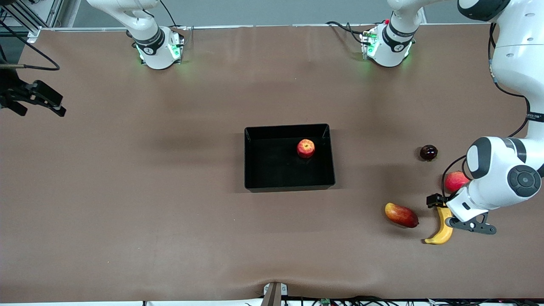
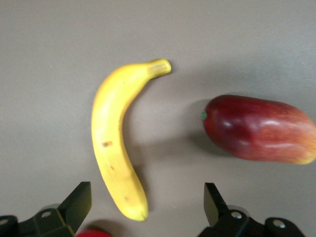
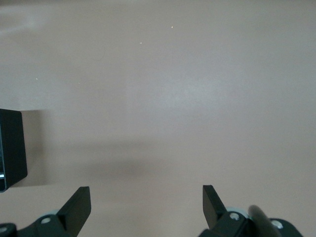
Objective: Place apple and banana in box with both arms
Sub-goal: 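Move the left gripper back to the yellow banana, then lower and close the left gripper on the banana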
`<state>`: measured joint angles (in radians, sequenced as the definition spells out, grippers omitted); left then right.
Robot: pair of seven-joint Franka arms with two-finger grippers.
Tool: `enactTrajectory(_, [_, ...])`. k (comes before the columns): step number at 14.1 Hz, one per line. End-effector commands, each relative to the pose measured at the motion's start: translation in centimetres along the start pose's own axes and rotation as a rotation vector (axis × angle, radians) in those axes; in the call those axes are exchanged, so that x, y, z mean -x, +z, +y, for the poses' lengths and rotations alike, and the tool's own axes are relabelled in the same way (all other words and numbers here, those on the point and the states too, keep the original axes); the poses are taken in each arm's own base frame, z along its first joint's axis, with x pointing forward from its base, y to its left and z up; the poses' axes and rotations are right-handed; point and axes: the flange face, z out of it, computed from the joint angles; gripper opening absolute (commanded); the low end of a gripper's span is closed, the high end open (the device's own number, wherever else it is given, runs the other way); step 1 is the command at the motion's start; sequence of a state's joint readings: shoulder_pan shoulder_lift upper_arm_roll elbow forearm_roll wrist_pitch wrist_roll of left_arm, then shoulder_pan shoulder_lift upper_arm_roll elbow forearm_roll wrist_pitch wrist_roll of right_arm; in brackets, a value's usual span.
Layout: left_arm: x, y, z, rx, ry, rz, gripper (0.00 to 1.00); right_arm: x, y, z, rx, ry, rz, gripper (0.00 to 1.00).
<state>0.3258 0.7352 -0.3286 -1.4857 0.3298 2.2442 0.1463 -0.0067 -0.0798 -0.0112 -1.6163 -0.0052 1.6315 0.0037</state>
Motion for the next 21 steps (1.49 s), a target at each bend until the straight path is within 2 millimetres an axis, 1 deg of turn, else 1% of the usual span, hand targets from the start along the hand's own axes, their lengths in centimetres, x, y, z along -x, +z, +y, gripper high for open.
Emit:
enactTrajectory(1, [-0.8,1.6,-0.2,-0.036,0.066,0.036,0.9,-0.6,-0.1,0.9,0.023,-0.038,-0.02,1.0])
enactTrajectory(2, [-0.7,2.4,-0.5,-0.041,0.071,0.039,0.88,-0.7,-0.1,1.0,0.022,-0.036,-0.021,1.0])
enactTrajectory(3, [-0.6,2.8,-1.0,-0.057,0.076,0.043,0.86,-0.7,-0.1,1.0,0.024,-0.036,-0.021,1.0])
enactTrajectory(4, [-0.6,3.3,-1.3,-0.066,0.082,0.048,0.86,-0.7,0.1,1.0,0.022,-0.036,-0.025,1.0])
enactTrajectory(6, [-1.1,3.9,-2.8,-0.081,0.088,0.062,0.86,-1.2,1.2,0.9,0.021,-0.038,-0.045,1.0])
enactTrajectory(7, [-1.3,4.4,-3.3,-0.079,0.071,0.065,0.83,-1.4,1.7,0.9,0.021,-0.038,-0.054,1.0])
enactTrajectory(8, [-1.3,4.9,-3.3,-0.075,0.045,0.064,0.79,-1.4,1.8,0.7,0.019,-0.043,-0.056,1.0])
enactTrajectory(9, [-1.1,5.6,-3.5,-0.071,-0.004,0.069,0.78,-1.4,1.6,0.6,0.021,-0.046,-0.053,1.0])
enactTrajectory(10, [-1.1,5.8,-3.4,-0.069,-0.048,0.07,0.77,-1.4,1.7,0.4,0.021,-0.049,-0.054,1.0])
enactTrajectory(11, [-1.0,6.4,-3.3,-0.064,-0.09,0.065,0.75,-1.2,1.6,0.6,0.019,-0.044,-0.059,1.0])
enactTrajectory(12, [-0.8,6.8,-3.4,-0.061,-0.124,0.06,0.69,-1.0,1.4,0.8,0.021,-0.042,-0.066,1.0])
enactTrajectory(13, [-0.5,7.0,-4.0,-0.062,-0.128,0.056,0.61,-1.0,1.3,1.0,0.015,-0.038,-0.062,1.0])
enactTrajectory(14, [-0.3,7.1,-4.4,-0.068,-0.127,0.053,0.49,-1.0,1.3,1.5,0.01,-0.028,-0.06,1.0])
enactTrajectory(15, [-0.3,6.9,-4.6,-0.072,-0.127,0.054,0.28,-1.1,1.4,2.0,0.005,-0.026,-0.063,1.0])
enactTrajectory(16, [-0.4,6.2,-4.6,-0.071,-0.131,0.057,0.09,-1.0,1.3,1.9,0.005,-0.063,-0.065,1.0])
enactTrajectory(17, [-0.5,5.4,-4.7,-0.071,-0.139,0.059,0.0,-0.8,1.0,1.9,0.008,-0.088,-0.062,1.0])
enactTrajectory(18, [-0.7,5.0,-4.2,-0.062,-0.144,0.048,0.0,-0.7,0.9,1.9,0.008,-0.088,-0.064,1.0])
enactTrajectory(19, [-1.0,4.4,-3.2,-0.049,-0.147,0.031,0.0,-0.5,1.0,2.1,0.007,-0.085,-0.076,1.0])
enactTrajectory(20, [-1.4,2.9,-2.4,-0.024,-0.159,0.036,0.0,-0.5,1.0,2.2,0.011,-0.086,-0.076,1.0])
enactTrajectory(21, [-2.0,0.5,-1.3,-0.011,-0.152,0.04,0.0,-0.5,1.0,2.3,0.016,-0.088,-0.077,1.0])
